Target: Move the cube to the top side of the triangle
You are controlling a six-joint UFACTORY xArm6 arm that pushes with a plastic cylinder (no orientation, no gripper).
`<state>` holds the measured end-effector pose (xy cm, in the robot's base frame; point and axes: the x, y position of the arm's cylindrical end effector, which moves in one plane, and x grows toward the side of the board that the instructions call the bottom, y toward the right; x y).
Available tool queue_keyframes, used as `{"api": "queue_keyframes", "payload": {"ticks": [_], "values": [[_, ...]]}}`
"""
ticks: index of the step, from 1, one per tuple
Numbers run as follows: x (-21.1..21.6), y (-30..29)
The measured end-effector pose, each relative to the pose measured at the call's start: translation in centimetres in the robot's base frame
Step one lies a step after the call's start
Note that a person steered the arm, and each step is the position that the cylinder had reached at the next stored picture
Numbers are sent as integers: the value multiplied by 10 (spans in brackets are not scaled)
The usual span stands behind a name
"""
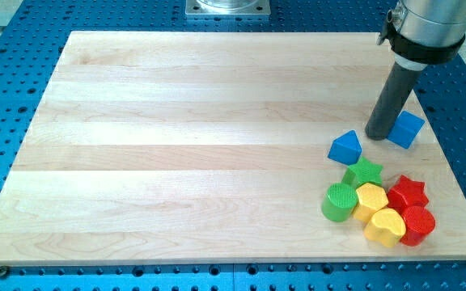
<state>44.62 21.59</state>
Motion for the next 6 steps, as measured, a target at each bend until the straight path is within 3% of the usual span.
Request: {"api": "queue_keyframes", "payload": {"ticks": [2,3,4,5,6], "values": [[55,53],[11,72],[-51,43],[-75,23],[-64,104]]}}
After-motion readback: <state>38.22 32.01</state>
